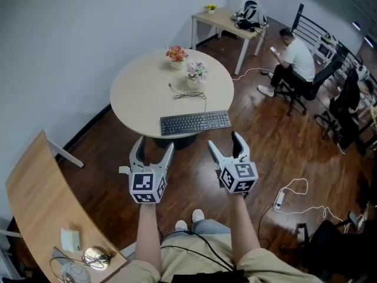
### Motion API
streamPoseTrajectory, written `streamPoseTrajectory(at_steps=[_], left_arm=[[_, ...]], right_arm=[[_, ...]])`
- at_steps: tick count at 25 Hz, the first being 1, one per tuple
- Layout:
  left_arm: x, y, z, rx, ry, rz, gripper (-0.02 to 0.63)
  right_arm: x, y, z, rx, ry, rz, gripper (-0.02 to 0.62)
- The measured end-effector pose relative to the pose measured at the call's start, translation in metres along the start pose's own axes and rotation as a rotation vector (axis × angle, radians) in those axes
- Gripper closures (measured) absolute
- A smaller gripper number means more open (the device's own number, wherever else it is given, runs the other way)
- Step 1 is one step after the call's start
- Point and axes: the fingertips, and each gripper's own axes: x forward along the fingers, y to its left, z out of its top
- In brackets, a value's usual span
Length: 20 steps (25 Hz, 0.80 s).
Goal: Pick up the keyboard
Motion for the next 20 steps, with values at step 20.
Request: streamPoseTrajectory(at_steps=[20], left_arm=[[0.203,-0.024,0.017,0.065,-0.016,0.056,0.236]], right_arm=[[0.147,-0.177,0.034,0.025,-0.076,0.043,0.187]])
